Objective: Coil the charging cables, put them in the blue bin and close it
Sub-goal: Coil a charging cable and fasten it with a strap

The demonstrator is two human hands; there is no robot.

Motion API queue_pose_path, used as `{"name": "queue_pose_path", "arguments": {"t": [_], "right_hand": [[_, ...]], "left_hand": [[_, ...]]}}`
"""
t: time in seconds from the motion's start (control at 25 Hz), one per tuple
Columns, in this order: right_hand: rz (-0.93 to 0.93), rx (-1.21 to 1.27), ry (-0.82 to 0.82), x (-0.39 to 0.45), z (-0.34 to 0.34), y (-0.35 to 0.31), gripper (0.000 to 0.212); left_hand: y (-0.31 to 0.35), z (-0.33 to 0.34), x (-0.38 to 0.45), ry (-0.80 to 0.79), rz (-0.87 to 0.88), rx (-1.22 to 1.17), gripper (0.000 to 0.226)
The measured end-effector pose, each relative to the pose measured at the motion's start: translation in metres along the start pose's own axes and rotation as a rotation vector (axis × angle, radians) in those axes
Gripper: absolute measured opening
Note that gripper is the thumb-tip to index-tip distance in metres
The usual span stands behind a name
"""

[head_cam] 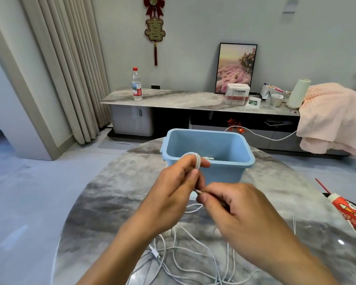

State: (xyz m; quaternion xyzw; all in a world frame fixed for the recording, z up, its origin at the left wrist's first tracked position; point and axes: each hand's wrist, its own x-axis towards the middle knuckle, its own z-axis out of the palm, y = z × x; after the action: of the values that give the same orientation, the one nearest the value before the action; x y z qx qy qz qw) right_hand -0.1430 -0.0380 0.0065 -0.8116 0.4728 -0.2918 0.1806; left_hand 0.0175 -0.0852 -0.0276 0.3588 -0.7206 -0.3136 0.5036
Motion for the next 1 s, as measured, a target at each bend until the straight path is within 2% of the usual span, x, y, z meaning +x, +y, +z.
{"name": "queue_pose_path", "arguments": {"t": [0.12, 0.2, 0.28, 0.4, 0.48, 0.56, 0.68, 0.8, 0.92, 1.0], "right_hand": [[-0.072, -0.046, -0.086, -0.001, -0.024, 0.007, 0.020], [-0.120, -0.012, 0.015, 0.002, -0.036, 0.016, 0.012], [-0.132, 0.072, 0.179, 0.008, -0.044, 0.029, 0.012], [-0.140, 0.346, 0.302, 0.012, -0.022, 0.049, 0.015], [-0.078, 0.518, 0.360, 0.010, 0.008, 0.051, 0.021], [0.056, 0.654, 0.361, 0.008, 0.032, 0.045, 0.026], [0.177, 0.597, 0.236, 0.004, 0.049, 0.035, 0.023], [0.275, 0.410, 0.014, -0.002, 0.060, 0.022, 0.017], [0.422, 0.581, -0.202, -0.004, 0.045, 0.011, 0.021], [0.438, 0.562, -0.213, -0.003, 0.017, 0.007, 0.019]], "left_hand": [[0.005, 0.009, -0.005, -0.110, 0.003, 0.052, 0.017], [0.010, 0.011, -0.005, -0.205, -0.084, -0.054, 0.025], [0.019, 0.012, -0.004, -0.260, -0.234, -0.278, 0.029], [0.029, 0.015, -0.004, -0.300, -0.357, -0.666, 0.026], [0.030, 0.015, -0.005, -0.250, -0.385, -0.866, 0.023], [0.031, 0.013, -0.004, -0.112, -0.407, -1.059, 0.022], [0.025, 0.015, -0.001, 0.140, -0.419, -1.182, 0.033], [0.014, 0.016, 0.003, 0.221, -0.361, -1.058, 0.036], [0.006, 0.013, 0.004, 0.203, -0.238, -0.506, 0.025], [0.007, 0.014, 0.001, 0.132, -0.176, -0.275, 0.025]]}}
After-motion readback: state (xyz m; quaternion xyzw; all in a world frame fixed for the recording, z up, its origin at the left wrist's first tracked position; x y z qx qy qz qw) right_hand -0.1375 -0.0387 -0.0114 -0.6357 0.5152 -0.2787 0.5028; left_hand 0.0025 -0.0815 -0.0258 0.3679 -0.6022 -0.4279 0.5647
